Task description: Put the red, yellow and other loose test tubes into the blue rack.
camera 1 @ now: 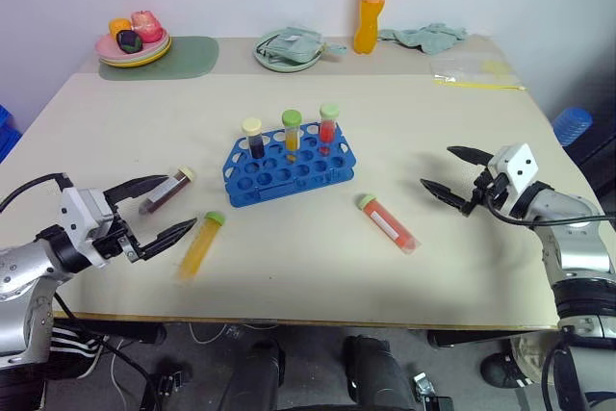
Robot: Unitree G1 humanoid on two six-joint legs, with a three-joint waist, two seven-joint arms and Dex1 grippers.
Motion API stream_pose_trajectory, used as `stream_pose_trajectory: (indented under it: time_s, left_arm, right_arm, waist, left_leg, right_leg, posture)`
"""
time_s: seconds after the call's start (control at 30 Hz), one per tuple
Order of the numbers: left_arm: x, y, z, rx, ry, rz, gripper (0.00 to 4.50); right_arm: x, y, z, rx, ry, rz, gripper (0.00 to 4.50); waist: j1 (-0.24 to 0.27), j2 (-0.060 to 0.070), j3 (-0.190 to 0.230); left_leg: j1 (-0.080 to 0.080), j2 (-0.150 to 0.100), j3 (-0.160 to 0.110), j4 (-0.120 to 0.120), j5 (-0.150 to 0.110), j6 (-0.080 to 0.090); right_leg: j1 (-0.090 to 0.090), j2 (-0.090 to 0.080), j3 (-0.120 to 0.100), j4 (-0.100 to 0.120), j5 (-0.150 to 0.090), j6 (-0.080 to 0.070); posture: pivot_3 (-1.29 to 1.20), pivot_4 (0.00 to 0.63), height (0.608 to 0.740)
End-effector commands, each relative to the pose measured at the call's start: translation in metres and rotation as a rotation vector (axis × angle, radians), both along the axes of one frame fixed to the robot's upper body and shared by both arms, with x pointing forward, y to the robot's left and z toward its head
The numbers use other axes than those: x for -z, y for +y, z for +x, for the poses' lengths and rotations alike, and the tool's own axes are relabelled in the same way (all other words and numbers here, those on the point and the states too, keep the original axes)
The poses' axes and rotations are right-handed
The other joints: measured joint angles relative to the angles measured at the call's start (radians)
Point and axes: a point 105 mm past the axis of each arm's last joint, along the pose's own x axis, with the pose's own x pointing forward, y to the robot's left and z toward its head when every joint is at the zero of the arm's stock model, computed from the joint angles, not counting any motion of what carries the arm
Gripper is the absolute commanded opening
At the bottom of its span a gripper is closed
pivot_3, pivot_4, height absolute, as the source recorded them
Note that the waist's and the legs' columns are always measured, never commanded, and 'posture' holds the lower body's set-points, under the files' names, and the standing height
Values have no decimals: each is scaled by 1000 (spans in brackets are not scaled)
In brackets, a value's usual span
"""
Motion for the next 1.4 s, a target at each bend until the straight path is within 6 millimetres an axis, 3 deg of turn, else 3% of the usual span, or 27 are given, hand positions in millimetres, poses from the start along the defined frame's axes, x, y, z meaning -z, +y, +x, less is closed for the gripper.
stream_pose_trajectory:
  time_s: [0.03, 0.3, 0.43, 0.67, 0.77, 1.0, 1.27, 1.4]
  left_arm:
    - [-8, -4, 3, 18, -43, 9, 4458]
    - [-18, -3, 11, 31, -66, 4, 4458]
    - [-25, -12, 18, 43, -100, -15, 4458]
    - [-25, -22, 21, 68, -93, -54, 4458]
    - [-24, -33, 25, 126, -77, -55, 4458]
    - [-21, -45, 29, 185, -55, -50, 4458]
    - [-13, -53, 18, 246, -14, -31, 4458]
    - [-11, -52, 8, 296, 45, -32, 4458]
  right_arm:
    - [-19, -5, 0, 16, -72, -16, 4500]
    - [-29, -4, 1, 58, -92, 40, 4500]
    - [-38, -5, 7, 78, -70, 78, 4500]
    - [-56, 19, 3, 44, -29, 106, 4500]
    - [-64, 25, 1, 74, 76, 171, 4500]
    - [-59, 38, -13, 125, 303, 82, 4500]
    - [-60, 81, -43, 52, 527, 19, 4500]
    - [-49, 88, -47, 136, 617, -93, 4500]
  waist:
    - [0, 0, 0]
    - [-1, 0, 0]
    - [-1, 0, 0]
    - [-1, 0, 0]
    - [4, 0, 0]
    - [-1, 0, 0]
    - [3, 0, 0]
    - [3, 0, 0]
  left_leg:
    - [0, 0, 0, 0, 0, 0]
    - [0, 0, 0, 0, 0, 0]
    - [0, 0, 0, 0, 0, 0]
    - [0, 0, 0, 0, 0, 0]
    - [-1, 0, 0, 1, 0, 0]
    - [-1, 0, 0, 0, 0, 0]
    - [-3, 0, 0, 0, 0, 0]
    - [-4, 0, 0, 0, 0, 0]
  right_leg:
    - [0, 0, 0, 0, 0, 0]
    - [0, 0, 0, 0, 0, 0]
    - [0, 0, 0, 0, 0, 0]
    - [-1, 0, 1, 0, 2, 3]
    - [0, 0, 1, 0, 2, 3]
    - [-1, 0, 1, -2, 1, 1]
    - [-3, 0, 1, -1, 1, 1]
    - [-3, 0, 1, -2, 1, 1]
  posture:
    - [0, 150, 740]
    - [0, 150, 740]
    - [0, 150, 740]
    - [0, 150, 740]
    - [0, 150, 740]
    - [0, 150, 740]
    - [0, 150, 740]
    - [0, 150, 740]
